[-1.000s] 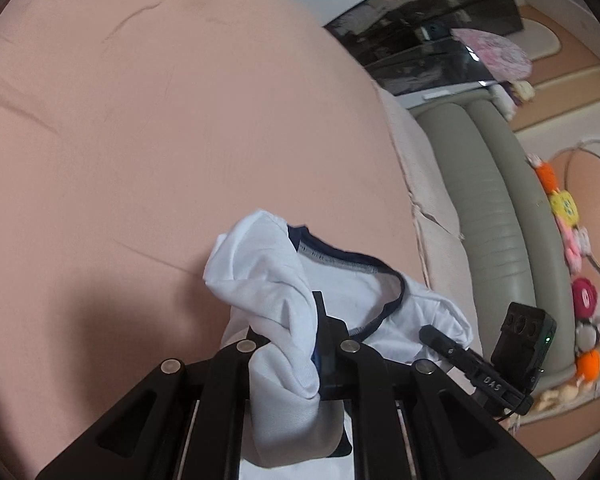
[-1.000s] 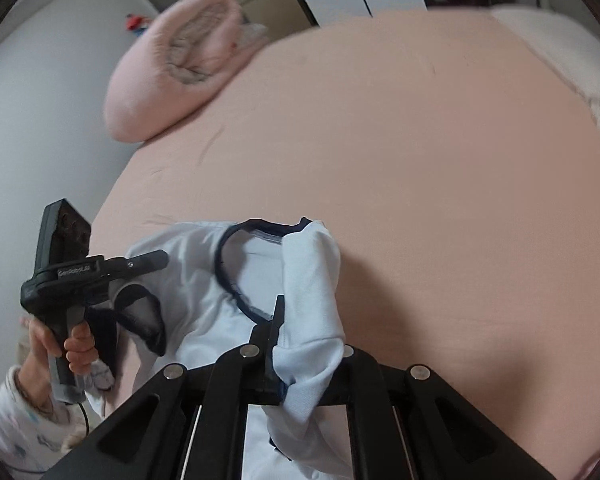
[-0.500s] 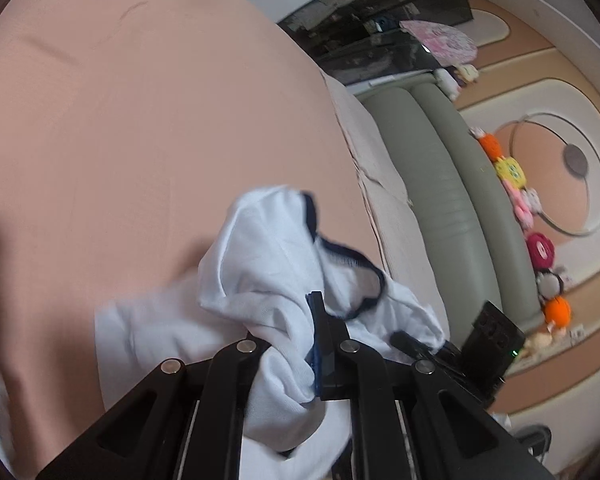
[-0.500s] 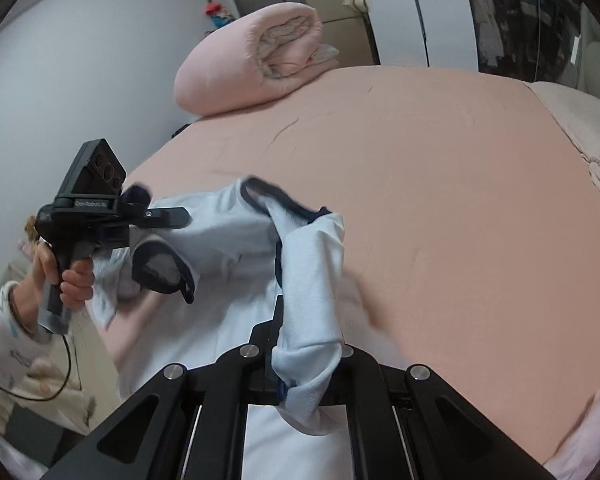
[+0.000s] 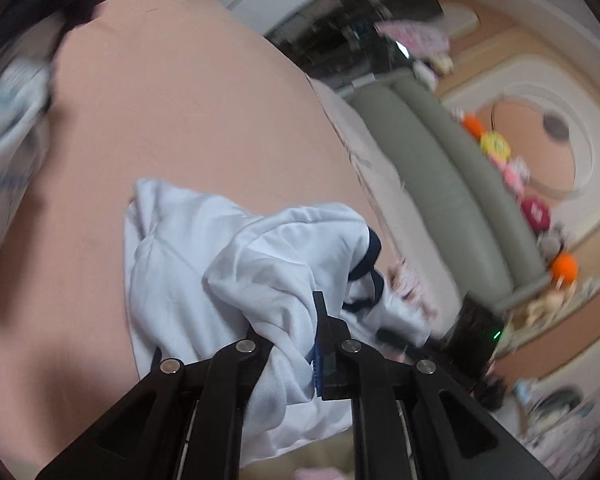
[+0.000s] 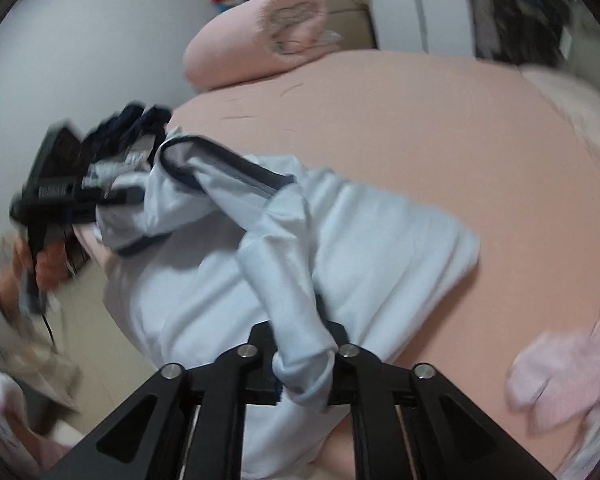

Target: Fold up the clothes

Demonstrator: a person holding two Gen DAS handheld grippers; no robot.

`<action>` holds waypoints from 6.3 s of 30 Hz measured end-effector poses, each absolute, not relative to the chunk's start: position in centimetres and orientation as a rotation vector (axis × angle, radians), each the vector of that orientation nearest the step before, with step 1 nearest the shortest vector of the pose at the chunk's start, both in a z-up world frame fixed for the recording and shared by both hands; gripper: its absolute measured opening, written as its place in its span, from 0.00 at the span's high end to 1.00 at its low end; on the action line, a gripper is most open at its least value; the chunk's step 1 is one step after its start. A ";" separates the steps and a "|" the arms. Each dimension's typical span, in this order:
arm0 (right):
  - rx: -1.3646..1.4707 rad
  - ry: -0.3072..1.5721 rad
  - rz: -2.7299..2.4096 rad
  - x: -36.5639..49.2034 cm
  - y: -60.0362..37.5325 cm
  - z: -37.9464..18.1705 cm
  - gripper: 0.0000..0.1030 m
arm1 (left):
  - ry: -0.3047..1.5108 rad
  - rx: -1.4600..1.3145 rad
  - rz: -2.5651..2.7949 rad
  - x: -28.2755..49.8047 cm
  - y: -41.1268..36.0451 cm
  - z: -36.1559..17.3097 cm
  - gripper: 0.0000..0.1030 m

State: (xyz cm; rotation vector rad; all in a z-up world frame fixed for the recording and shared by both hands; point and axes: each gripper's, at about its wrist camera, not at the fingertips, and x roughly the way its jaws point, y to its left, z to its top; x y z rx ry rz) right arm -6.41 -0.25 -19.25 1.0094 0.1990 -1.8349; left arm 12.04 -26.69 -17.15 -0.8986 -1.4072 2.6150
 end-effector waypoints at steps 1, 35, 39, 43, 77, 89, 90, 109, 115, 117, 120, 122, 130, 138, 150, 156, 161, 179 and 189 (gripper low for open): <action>1.035 0.122 -1.830 -6.4 0.4 -19.6 0.77 | -1.452 -0.898 2.619 12.8 -26.8 -17.5 0.84; 1.311 -0.303 -1.742 -3.3 1.6 -16.8 0.30 | -1.614 -0.860 2.505 15.0 -23.1 -13.0 0.18; 1.195 0.130 -1.859 -1.8 -2.0 -15.1 0.30 | -1.137 -1.161 2.704 11.1 -20.0 -11.7 0.18; 1.042 0.564 -1.908 0.1 -5.2 -15.3 0.30 | -0.259 -1.484 2.854 6.8 -14.3 -11.2 0.18; 0.621 1.231 -1.888 3.0 -8.1 -18.7 0.34 | 0.286 -1.716 2.743 2.3 -9.7 -17.6 0.44; 0.653 1.197 -1.802 3.1 -7.7 -18.7 0.92 | 0.292 -1.673 2.801 5.7 -10.7 -16.2 0.84; 0.645 1.194 -1.811 3.2 -7.3 -18.3 0.92 | 0.256 -1.667 2.806 6.2 -10.8 -15.8 0.84; 0.746 1.002 -1.942 5.0 -3.9 -16.2 0.52 | -0.118 -1.598 2.807 9.8 -12.0 -14.8 0.73; 0.534 1.205 -1.880 7.0 -6.1 -17.7 0.37 | 0.180 -1.488 2.818 10.4 -9.2 -13.5 0.47; 0.491 1.258 -1.853 7.4 -6.7 -18.6 0.37 | 0.265 -1.443 2.820 10.4 -8.7 -13.4 0.46; 0.393 1.369 -1.812 7.9 -7.6 -20.2 0.37 | 0.501 -1.404 2.845 10.4 -8.1 -13.9 0.46; 0.331 1.467 -1.796 7.9 -8.5 -21.5 0.37 | 0.547 -1.385 2.827 10.2 -8.3 -14.1 0.46; 0.306 1.532 -1.775 6.6 -9.7 -22.9 0.92 | 0.619 -1.365 2.818 9.1 -9.3 -14.0 0.46; 0.132 1.541 -1.836 7.0 -9.4 -20.8 0.95 | 0.795 -1.227 2.683 9.2 -7.0 -13.8 0.46; 0.137 1.437 -2.001 3.9 -8.7 -16.3 0.95 | 0.694 -1.157 2.675 4.9 -7.3 -14.9 0.45; 0.218 1.380 -2.017 3.2 -8.6 -16.1 0.95 | 0.801 -1.172 2.702 4.6 -6.0 -16.6 0.45; 0.186 1.348 -2.023 4.2 -8.4 -15.3 0.95 | 0.804 -1.251 2.753 3.8 -5.7 -18.1 0.45; 0.318 1.333 -1.845 7.7 -6.9 -17.3 0.95 | 0.747 -1.300 2.841 5.8 -10.1 -18.8 0.92; 0.430 1.347 -1.749 9.5 -5.8 -19.2 0.95 | 0.746 -1.349 2.778 7.1 -9.7 -19.4 0.93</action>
